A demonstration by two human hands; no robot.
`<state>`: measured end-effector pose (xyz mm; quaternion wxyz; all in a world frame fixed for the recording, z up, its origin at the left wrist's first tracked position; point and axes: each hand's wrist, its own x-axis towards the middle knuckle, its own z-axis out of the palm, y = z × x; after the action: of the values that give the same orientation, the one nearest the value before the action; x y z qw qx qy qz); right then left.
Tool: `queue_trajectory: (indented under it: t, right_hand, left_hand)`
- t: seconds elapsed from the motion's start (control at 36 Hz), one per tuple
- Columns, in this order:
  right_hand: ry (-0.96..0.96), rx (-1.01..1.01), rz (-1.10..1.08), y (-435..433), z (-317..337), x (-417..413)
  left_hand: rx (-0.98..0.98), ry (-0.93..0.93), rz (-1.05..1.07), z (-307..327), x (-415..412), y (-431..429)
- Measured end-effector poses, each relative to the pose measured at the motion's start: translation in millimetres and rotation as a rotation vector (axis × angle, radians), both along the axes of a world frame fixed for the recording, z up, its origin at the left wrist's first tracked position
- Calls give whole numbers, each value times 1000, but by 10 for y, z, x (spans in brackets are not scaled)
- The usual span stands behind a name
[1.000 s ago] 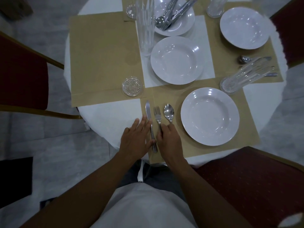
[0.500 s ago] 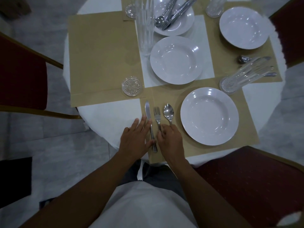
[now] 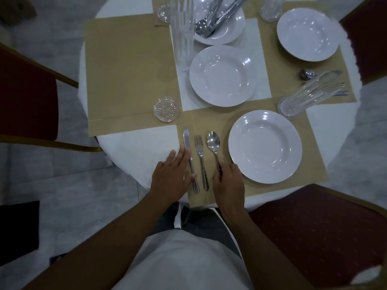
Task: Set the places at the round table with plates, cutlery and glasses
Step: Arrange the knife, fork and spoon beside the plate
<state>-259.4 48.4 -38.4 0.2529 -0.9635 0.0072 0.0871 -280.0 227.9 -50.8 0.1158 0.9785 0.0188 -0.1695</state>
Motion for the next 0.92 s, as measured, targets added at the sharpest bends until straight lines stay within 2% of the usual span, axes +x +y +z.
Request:
queue_trajectory:
  t: [0.58, 0.72, 0.92]
  right_hand:
    - [-16, 44, 61, 30, 63, 31]
    - [-45, 55, 113, 115, 91, 74]
    - [23, 149, 248, 271, 84, 143]
  left_hand:
    - [-26, 36, 22, 26, 21, 15]
    - [-104, 50, 23, 67, 45, 76]
    - [-306, 78, 37, 139, 122, 273]
